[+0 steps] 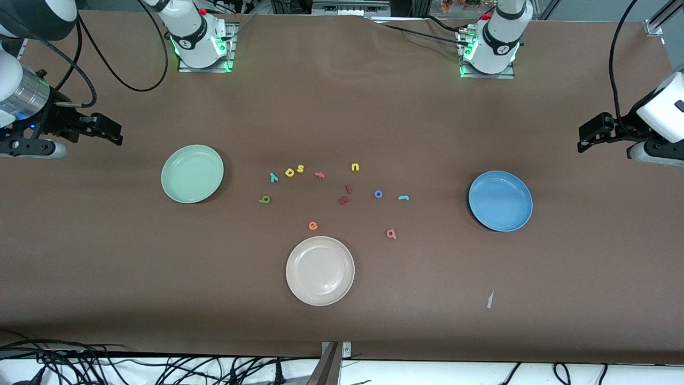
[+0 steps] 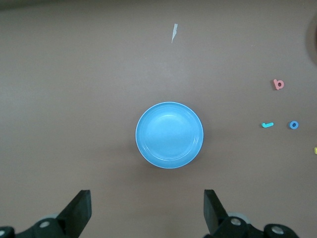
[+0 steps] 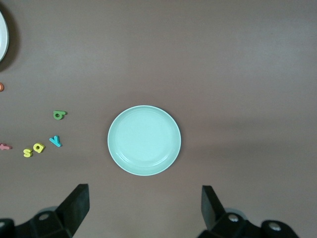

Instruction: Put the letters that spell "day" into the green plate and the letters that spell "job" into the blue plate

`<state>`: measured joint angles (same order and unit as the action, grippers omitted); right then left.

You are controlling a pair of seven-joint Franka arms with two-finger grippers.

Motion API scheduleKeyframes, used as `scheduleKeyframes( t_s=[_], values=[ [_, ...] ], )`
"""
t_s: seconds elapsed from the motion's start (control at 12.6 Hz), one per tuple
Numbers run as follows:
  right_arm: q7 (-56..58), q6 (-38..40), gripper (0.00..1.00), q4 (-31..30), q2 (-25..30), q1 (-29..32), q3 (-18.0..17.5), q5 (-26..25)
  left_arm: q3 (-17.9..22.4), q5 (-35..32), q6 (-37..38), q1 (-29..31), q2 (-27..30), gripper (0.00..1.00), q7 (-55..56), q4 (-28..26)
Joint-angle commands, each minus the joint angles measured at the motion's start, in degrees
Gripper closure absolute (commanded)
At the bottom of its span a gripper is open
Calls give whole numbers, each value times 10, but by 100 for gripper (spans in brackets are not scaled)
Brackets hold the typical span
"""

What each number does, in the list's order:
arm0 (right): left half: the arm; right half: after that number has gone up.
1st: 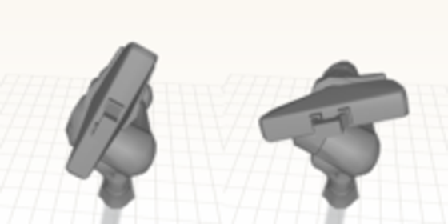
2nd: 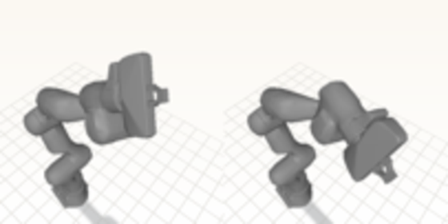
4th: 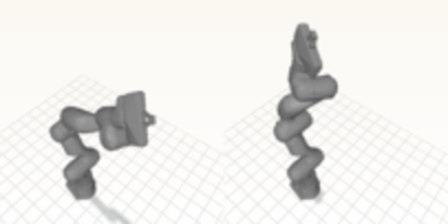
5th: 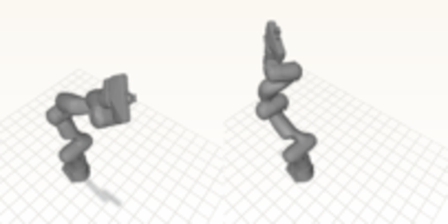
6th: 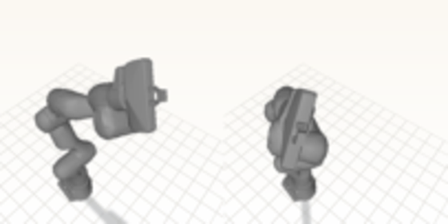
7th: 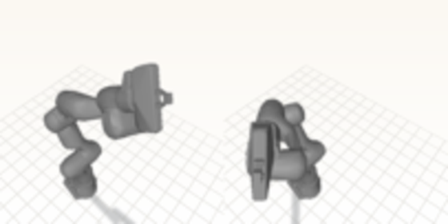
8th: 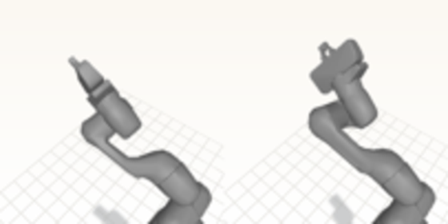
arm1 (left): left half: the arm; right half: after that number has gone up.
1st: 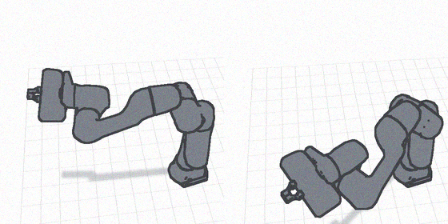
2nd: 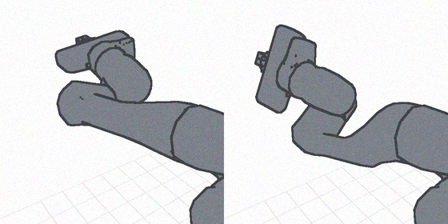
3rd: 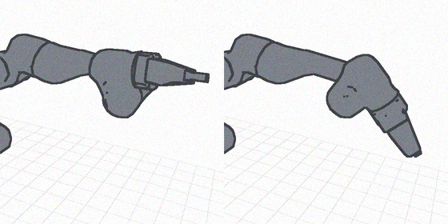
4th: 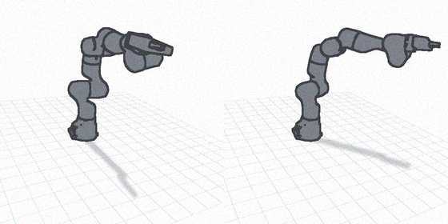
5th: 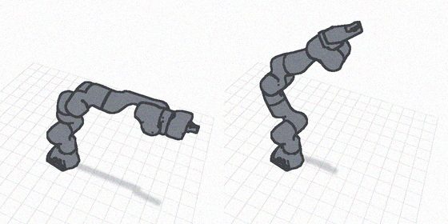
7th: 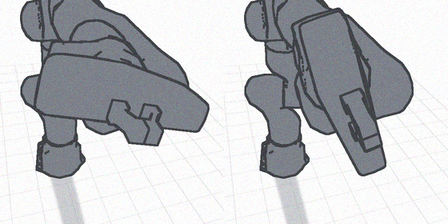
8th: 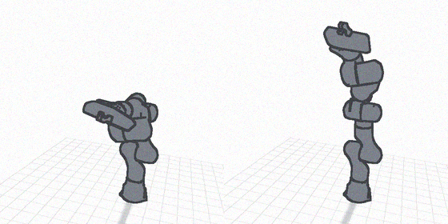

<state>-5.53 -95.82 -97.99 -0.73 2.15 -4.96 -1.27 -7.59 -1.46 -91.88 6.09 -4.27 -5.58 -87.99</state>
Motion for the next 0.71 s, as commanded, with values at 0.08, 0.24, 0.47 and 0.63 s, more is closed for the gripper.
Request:
scheduleKeyframes(
  t_s=[0.08,0.24,0.47,0.63],
  values=[
    [7,2,0,8,1,2,-1,-6,-5,-4,1,8,5,0,2,-4],
    [7,4,0,8,1,2,-1,-7,-5,-4,5,8,5,0,2,-4],
    [7,5,0,8,1,2,-2,-6,-5,-4,6,9,5,0,1,-4],
    [7,5,0,8,2,2,-3,-6,-5,-4,6,9,5,0,1,-4]
  ],
)
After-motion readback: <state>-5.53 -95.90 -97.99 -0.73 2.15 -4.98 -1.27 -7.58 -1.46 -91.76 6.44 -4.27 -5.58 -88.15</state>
